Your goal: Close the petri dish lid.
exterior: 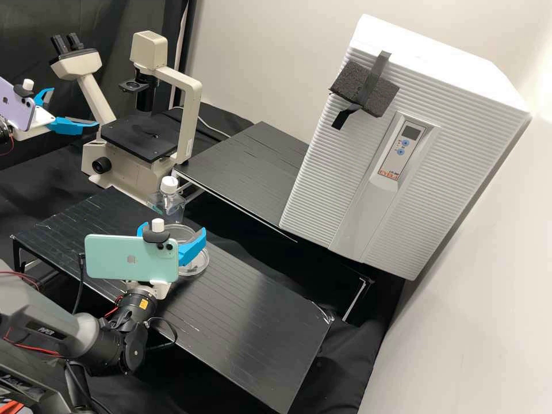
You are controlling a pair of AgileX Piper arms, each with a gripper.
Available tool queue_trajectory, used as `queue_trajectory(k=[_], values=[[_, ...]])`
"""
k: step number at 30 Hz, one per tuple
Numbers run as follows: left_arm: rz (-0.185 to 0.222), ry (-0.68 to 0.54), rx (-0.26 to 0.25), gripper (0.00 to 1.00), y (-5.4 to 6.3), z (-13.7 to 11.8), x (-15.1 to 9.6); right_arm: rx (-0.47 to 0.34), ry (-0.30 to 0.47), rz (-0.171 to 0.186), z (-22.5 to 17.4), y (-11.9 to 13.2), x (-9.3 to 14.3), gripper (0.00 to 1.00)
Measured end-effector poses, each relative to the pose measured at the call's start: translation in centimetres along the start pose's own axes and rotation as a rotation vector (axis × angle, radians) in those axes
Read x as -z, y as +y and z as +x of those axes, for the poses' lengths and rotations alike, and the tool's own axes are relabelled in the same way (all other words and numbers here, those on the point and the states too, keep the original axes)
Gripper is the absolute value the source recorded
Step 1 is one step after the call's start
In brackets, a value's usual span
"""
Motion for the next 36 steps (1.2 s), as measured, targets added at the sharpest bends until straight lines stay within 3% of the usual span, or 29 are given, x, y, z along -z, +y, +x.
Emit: queue_trajectory(k=[14,18,25,36], values=[[0.000,0.000,0.000,1.00,0.0,0.0,0.0,-0.055,-0.108,0.019,-0.8,0.7,-1.5,0.00],[0.000,0.000,0.000,1.00,0.0,0.0,0.0,-0.052,-0.109,0.039,-0.9,0.7,-1.6,0.00],[0.000,0.000,0.000,1.00,0.0,0.0,0.0,-0.043,-0.109,0.043,-0.9,0.6,-1.6,0.00],[0.000,0.000,0.000,1.00,0.0,0.0,0.0,-0.025,-0.084,0.100,-1.1,0.6,-0.9,0.00]])
